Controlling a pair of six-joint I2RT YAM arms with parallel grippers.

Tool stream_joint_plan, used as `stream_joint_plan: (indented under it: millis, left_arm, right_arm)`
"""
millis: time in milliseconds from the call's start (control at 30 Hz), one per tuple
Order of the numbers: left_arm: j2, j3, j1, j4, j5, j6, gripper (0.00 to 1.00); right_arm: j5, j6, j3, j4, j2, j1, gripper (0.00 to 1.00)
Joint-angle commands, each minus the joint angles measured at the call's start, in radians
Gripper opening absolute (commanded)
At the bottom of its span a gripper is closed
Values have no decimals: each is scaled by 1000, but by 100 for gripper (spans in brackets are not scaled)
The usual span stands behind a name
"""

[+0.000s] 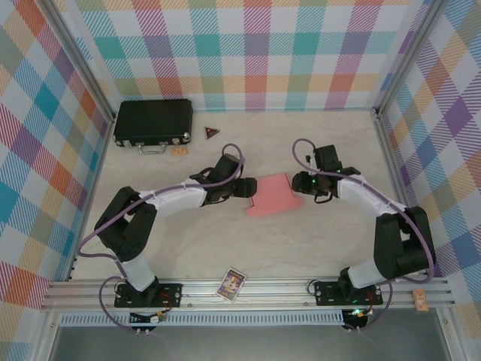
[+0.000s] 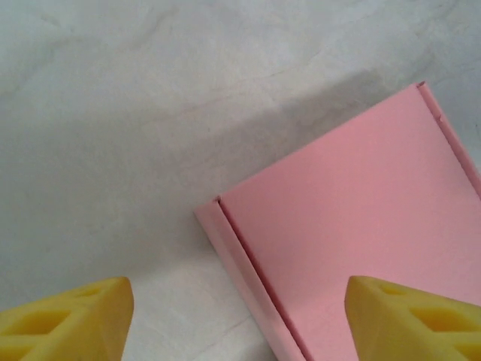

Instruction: Fold the paper box

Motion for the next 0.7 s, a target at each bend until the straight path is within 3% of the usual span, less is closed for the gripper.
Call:
stream_joint_plan:
  millis: [0, 133, 233, 300, 467, 667]
  left_arm:
    - [64, 98, 19, -35, 25, 140, 77]
    - [170, 210, 30, -53, 139, 232, 80]
    - [247, 273, 36, -46, 220, 276, 81]
    - [296, 316, 41, -62, 233, 284, 81]
    - [378, 376, 44, -100, 257, 289, 78]
    - [355, 334, 43, -142, 211, 233, 63]
  right_arm:
    - [-10, 68, -73, -33, -104, -8, 46]
    - [-44, 127, -144, -75, -209, -9, 52]
    - [-188, 199, -245, -1, -270, -8, 56]
    - [-259, 257, -321, 89, -305, -4, 57]
    - [-266, 332, -424, 213, -322, 30, 58]
    - [-284, 382, -474, 409, -225, 66, 58]
